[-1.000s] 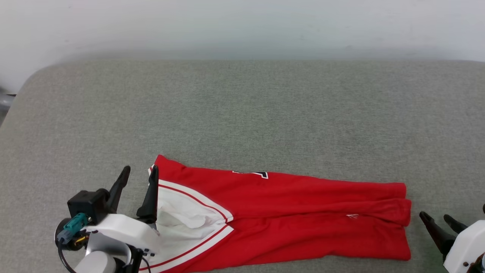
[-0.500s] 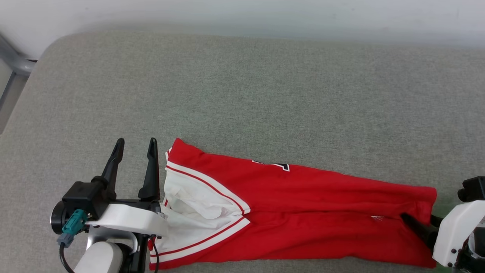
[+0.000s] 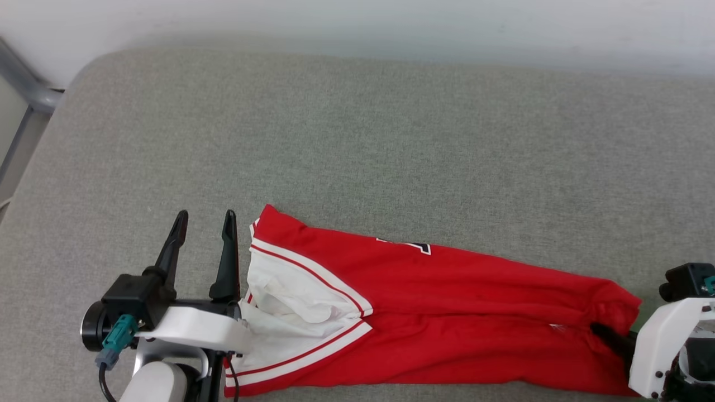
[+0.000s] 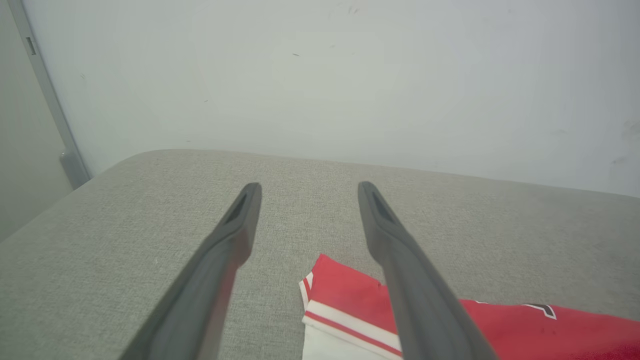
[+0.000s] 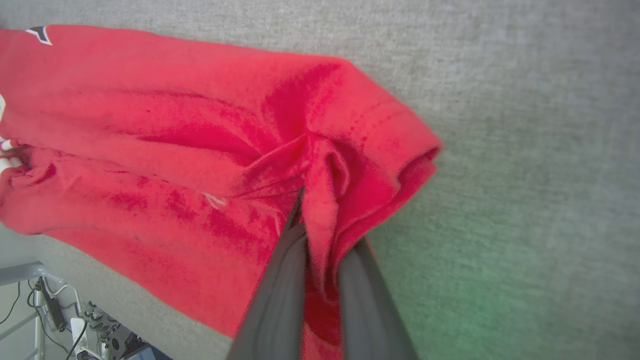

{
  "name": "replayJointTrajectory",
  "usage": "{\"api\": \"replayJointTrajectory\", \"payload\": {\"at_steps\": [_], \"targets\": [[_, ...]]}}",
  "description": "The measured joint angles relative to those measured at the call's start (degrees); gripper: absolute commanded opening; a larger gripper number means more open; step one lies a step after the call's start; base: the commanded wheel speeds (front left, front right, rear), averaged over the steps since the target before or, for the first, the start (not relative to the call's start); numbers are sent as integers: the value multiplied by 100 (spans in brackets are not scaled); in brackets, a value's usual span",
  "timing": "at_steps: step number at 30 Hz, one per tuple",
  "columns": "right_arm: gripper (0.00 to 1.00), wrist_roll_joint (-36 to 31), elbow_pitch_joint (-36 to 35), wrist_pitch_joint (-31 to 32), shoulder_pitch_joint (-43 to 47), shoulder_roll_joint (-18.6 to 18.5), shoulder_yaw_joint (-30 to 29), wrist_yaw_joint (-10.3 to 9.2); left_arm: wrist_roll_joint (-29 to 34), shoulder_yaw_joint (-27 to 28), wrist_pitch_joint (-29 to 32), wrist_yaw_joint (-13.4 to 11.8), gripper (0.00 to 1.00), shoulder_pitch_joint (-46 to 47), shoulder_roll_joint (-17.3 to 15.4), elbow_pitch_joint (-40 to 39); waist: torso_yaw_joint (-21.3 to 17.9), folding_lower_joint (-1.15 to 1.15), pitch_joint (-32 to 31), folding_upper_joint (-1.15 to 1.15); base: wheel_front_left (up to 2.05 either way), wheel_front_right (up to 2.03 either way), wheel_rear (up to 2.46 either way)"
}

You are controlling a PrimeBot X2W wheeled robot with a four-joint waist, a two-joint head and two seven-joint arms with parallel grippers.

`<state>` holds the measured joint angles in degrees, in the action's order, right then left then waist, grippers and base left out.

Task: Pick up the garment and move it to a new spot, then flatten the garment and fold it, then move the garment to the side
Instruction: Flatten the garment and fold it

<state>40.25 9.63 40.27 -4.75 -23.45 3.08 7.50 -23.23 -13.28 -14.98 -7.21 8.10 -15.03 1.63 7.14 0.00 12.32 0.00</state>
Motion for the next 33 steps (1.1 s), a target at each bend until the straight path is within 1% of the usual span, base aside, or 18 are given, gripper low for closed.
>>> {"api": "replayJointTrajectory", "payload": {"at_steps": [6,14,18,20,21,28,30,33], "targets": [[0,-68,-296,-71,158,-15,-278,2,142,99,-1,69,100,-182,3,142,-157,0,-236,0,0,0,0],[0,-170,-309,109,493,-64,-1307,3,241,152,-2,96,100,-322,-51,233,-492,0,-458,0,0,0,0],[0,-190,-233,220,517,-78,-1829,2,261,149,-2,93,100,-362,-76,269,-591,0,-515,0,0,0,0],[0,-119,-226,331,491,-12,-2038,1,277,140,-2,91,100,-372,-86,289,-605,0,-516,0,0,0,0],[0,399,-210,735,375,371,-2285,1,282,121,-2,91,100,-375,-94,330,-599,0,-523,0,0,0,0],[0,2115,-294,2064,239,1605,-2759,0,282,88,-8,101,100,-375,-69,396,-459,0,-599,0,0,0,0],[0,2495,-302,2384,210,1834,-2840,0,282,80,-8,112,100,-375,-63,398,-407,0,-618,0,0,0,0],[0,3030,-303,2707,121,1980,-2870,0,282,62,-8,119,100,-371,-43,398,-321,0,-623,0,0,0,0]]}}
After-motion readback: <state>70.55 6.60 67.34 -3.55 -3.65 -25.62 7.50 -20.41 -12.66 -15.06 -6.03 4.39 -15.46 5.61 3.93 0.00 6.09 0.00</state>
